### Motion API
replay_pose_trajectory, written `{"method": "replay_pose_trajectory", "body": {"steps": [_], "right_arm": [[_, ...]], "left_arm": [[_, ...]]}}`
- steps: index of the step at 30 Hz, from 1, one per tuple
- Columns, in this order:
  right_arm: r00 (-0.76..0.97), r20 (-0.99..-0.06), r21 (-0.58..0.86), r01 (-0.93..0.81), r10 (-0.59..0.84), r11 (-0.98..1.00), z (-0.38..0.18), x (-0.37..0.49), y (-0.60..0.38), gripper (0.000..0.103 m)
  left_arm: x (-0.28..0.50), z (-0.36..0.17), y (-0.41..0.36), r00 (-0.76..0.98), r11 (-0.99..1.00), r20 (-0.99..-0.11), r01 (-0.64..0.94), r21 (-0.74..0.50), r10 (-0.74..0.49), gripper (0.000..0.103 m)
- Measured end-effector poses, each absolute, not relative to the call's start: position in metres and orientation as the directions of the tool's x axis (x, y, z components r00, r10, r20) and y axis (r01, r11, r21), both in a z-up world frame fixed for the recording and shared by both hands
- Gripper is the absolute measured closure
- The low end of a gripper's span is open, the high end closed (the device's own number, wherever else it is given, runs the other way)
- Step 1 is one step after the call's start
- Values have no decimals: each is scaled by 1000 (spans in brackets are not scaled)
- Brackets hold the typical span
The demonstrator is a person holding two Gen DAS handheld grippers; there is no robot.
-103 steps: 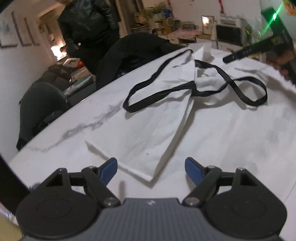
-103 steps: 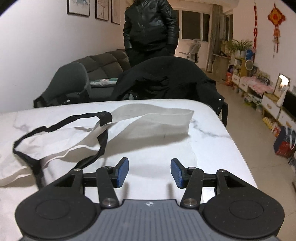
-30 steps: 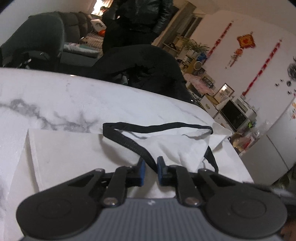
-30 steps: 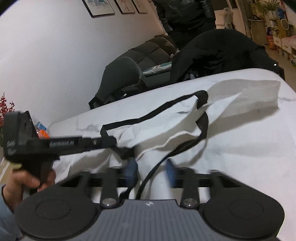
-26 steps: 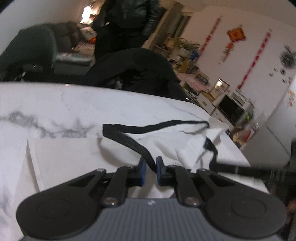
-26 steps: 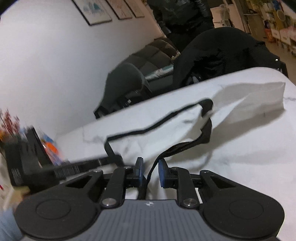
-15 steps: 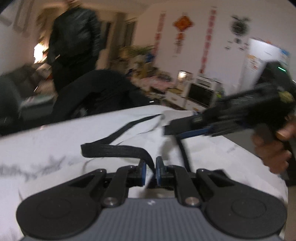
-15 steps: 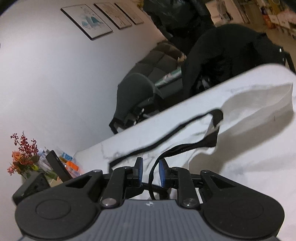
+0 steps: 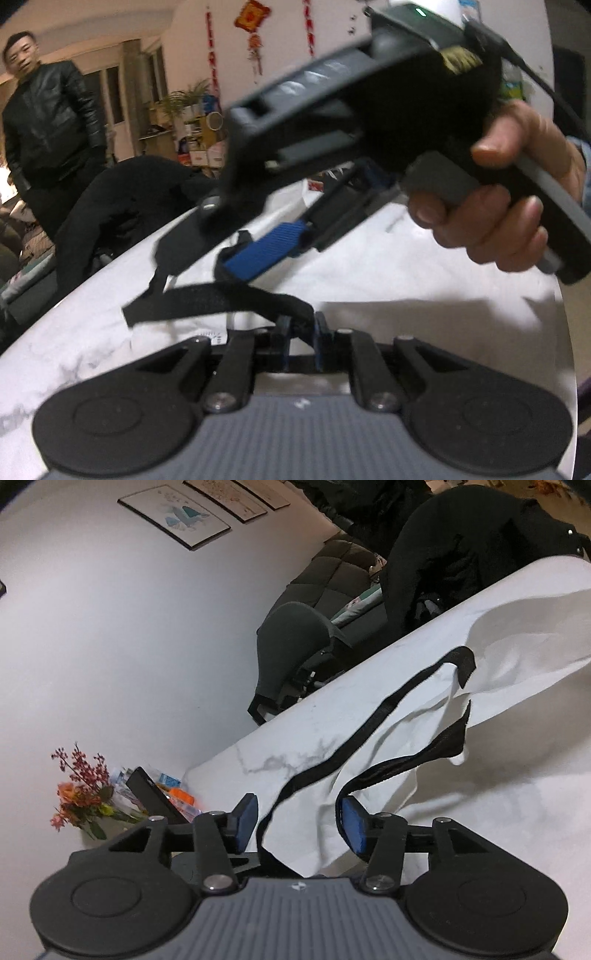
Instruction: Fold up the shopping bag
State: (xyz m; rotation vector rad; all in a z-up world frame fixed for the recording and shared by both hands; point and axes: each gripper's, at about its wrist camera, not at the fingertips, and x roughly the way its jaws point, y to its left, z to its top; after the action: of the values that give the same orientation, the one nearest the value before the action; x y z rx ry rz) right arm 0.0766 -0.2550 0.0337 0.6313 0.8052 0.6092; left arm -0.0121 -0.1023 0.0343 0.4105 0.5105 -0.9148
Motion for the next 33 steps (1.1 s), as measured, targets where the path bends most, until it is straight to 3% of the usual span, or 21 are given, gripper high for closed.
{"method": "replay_pose_trajectory", "body": {"steps": [7, 10, 11, 14, 20, 23, 33], "right_arm": [[504, -546, 627, -284, 669, 726, 28, 77, -229, 54], [503, -545, 604, -320, 671, 730, 30, 74, -227, 89], [505, -535, 610, -323, 677, 724, 31, 72, -230, 91], [525, -500, 631, -323, 689, 705, 39, 67, -239, 91], [561, -430, 705, -281, 707, 652, 56, 61, -262, 88], [590, -390, 728, -273, 707, 629, 68, 57, -274, 87], [679, -276, 759, -280, 680, 588, 103, 54, -294, 87]], "left_arm": [[-26, 31, -114, 499, 505, -586, 846, 171, -638, 86], [-32, 30, -113, 506, 496, -589, 846, 196, -630, 80], [-35, 30, -112, 510, 495, -589, 845, 205, -627, 74], [-39, 31, -98, 528, 510, -579, 833, 213, -621, 60], [-37, 33, -76, 564, 560, -573, 802, 208, -594, 48], [-33, 41, -71, 576, 571, -578, 792, 219, -578, 32], [-39, 32, -75, 654, 590, -629, 723, 359, -420, 35]]}}
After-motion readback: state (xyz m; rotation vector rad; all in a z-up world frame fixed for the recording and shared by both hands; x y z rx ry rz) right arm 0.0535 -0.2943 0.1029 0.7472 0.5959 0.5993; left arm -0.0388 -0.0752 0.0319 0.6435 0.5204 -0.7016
